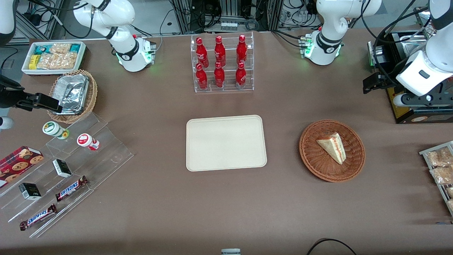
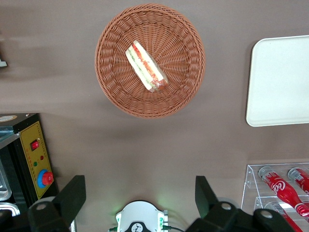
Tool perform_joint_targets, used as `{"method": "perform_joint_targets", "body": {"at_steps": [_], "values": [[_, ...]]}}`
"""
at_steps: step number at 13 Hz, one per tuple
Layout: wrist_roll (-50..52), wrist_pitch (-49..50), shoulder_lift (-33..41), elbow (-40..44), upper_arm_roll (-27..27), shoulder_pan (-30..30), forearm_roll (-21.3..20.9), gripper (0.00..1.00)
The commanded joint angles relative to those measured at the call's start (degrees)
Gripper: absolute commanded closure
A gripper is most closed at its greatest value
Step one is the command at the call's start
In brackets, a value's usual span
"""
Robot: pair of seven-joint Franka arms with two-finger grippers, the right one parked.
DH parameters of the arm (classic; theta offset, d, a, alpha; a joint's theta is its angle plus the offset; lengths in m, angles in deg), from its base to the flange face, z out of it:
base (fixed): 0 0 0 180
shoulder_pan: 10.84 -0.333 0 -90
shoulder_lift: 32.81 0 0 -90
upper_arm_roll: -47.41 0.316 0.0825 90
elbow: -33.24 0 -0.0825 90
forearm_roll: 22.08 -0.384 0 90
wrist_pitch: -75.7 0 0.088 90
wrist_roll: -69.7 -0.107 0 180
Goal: Place sandwich from basket to tray
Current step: 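Move the left gripper over the sandwich in the wicker basket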
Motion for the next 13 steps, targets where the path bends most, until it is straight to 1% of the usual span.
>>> {"method": "perform_joint_targets", "body": {"at_steps": [1, 2, 8, 13], "values": [[-1.1, -0.3, -0.6, 0.9, 0.3, 0.6, -1.5, 0.00], [-1.1, -1.0, -0.8, 0.7, 0.3, 0.6, -2.7, 0.00], [-1.0, -7.9, -0.7, -7.0, 0.3, 0.3, -3.0, 0.00], [-0.7, -19.6, 0.0, -17.4, 0.4, 0.3, -3.0, 0.00]]}}
